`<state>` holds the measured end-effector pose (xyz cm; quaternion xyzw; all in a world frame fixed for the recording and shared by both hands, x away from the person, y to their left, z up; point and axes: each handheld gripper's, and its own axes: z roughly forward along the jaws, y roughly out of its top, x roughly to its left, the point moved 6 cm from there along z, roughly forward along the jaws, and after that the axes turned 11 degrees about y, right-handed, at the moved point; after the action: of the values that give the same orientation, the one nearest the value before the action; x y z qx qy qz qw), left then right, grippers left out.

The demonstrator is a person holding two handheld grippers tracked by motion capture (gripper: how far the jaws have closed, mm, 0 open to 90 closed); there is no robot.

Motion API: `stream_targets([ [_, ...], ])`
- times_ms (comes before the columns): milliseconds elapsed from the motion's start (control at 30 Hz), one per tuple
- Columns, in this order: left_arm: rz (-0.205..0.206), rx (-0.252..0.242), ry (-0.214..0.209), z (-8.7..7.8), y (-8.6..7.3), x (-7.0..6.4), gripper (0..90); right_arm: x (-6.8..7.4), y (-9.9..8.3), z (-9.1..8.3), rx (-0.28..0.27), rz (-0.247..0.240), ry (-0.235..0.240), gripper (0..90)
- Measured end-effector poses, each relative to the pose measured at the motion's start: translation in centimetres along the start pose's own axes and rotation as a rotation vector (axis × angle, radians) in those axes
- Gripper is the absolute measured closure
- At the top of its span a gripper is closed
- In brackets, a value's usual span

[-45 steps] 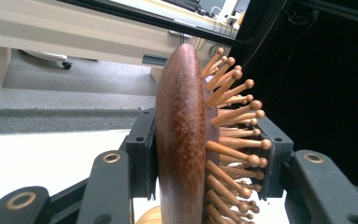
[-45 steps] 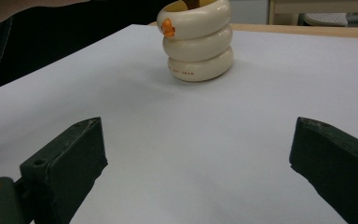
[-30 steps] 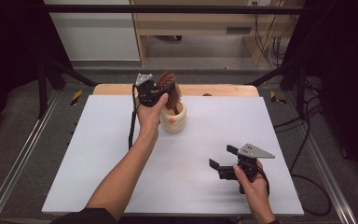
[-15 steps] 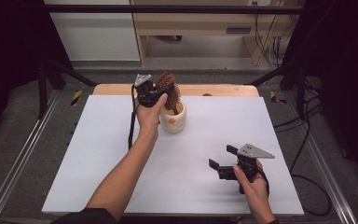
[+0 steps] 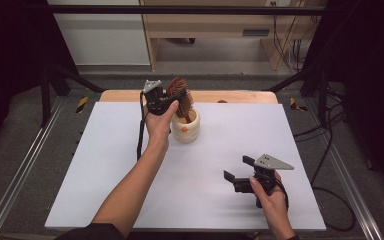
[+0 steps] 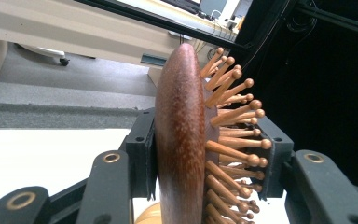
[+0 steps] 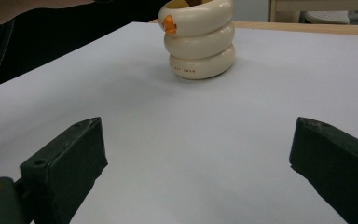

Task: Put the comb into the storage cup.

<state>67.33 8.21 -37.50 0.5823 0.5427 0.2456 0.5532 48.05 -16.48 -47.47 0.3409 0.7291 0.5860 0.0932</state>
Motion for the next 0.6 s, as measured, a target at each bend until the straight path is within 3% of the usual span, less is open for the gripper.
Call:
stream_targets([
  [600,-0.024,-0.003,-0.015,0.01,-0.07,0.61,50.3,0.05,-0.01,0.05,0.000,0.002,0.002,3.9],
])
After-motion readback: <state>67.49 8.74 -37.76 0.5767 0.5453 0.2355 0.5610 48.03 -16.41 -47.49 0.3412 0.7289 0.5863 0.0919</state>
